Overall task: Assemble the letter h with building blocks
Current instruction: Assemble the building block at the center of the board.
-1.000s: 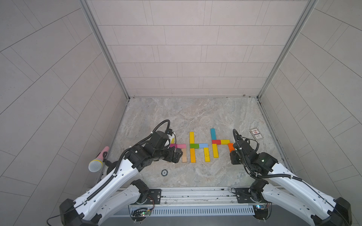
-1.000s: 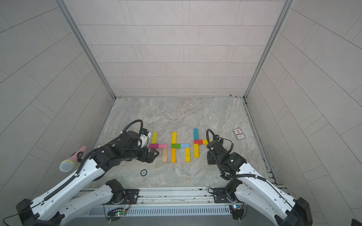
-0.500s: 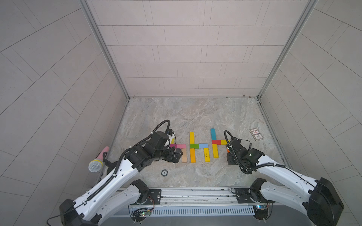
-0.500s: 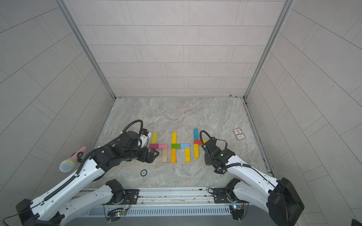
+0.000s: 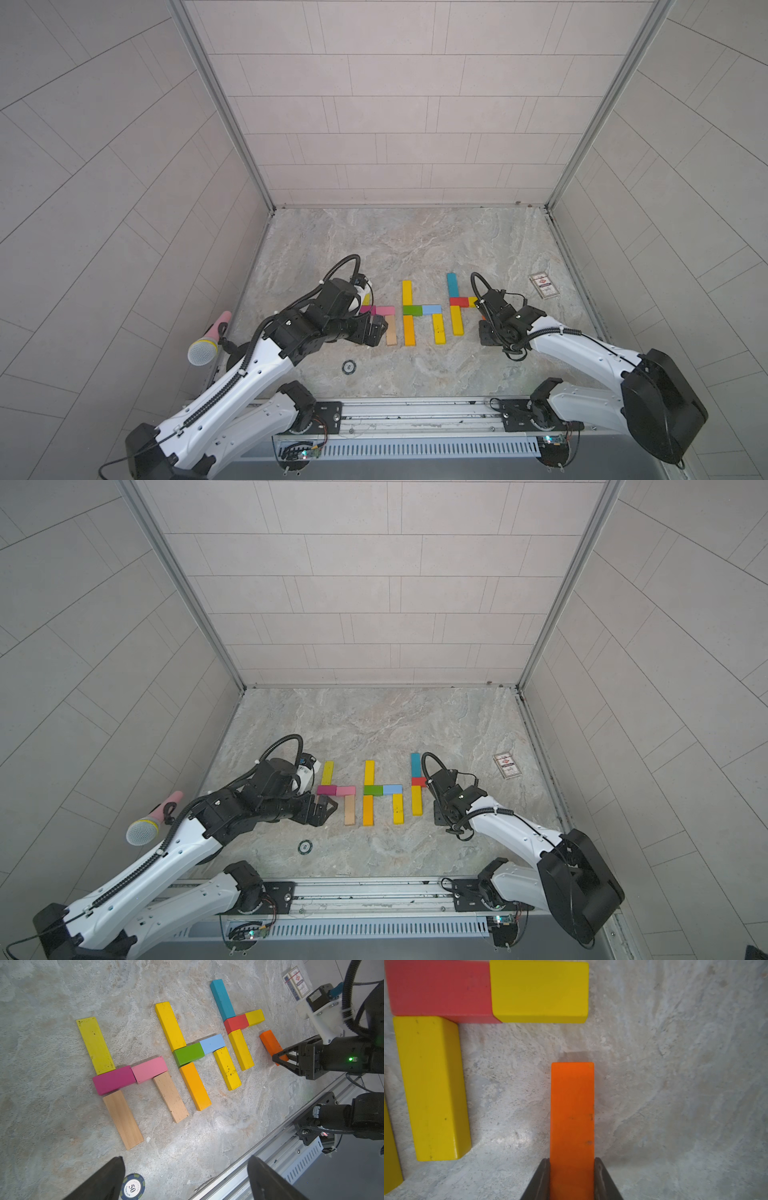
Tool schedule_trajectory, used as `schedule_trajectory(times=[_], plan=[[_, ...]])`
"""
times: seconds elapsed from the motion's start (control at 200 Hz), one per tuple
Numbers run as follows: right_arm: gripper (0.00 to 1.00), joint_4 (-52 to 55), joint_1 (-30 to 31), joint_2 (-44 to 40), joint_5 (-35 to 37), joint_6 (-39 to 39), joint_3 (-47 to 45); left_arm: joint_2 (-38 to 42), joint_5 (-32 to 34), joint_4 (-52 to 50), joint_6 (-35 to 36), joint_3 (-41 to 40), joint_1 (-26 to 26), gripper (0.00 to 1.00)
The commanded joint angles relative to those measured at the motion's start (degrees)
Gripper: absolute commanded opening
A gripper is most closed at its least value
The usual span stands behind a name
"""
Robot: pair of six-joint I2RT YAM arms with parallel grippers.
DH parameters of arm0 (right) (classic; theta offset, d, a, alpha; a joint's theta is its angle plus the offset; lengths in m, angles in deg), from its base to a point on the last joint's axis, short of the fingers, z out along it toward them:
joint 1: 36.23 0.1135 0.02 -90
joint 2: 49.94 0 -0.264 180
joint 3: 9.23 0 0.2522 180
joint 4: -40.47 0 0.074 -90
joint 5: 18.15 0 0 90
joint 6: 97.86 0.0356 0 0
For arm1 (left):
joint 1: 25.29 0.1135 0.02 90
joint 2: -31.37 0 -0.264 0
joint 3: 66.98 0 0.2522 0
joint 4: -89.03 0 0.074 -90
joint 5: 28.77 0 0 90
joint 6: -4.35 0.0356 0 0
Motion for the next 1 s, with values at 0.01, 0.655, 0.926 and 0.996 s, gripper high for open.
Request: schedule_trajectory(times=[0.01,0.655,0.926,0.996], plan=[[0.23,0.72,-0.98,0.61,-0.86,-1.03,1.11,0.39,-0.32,0.31,0.63,1.09,0.25,1.0],[0.26,0.24,-5.73,5.29,-6.74,-5.11,2.62,0.16,0.13,0.24,0.57,1.16,0.27,1.0],[0.26,-0.26,-5.8,6.7,-7.36,-6.2,4.49,-0.07,0.1,0.26,0.63,1.16,0.27,1.0],[0.26,-0.47,-5.76,6.96,-7.18,-6.36,4.57,-0.15,0.27,0.14,0.63,1.18,0.28,1.0]])
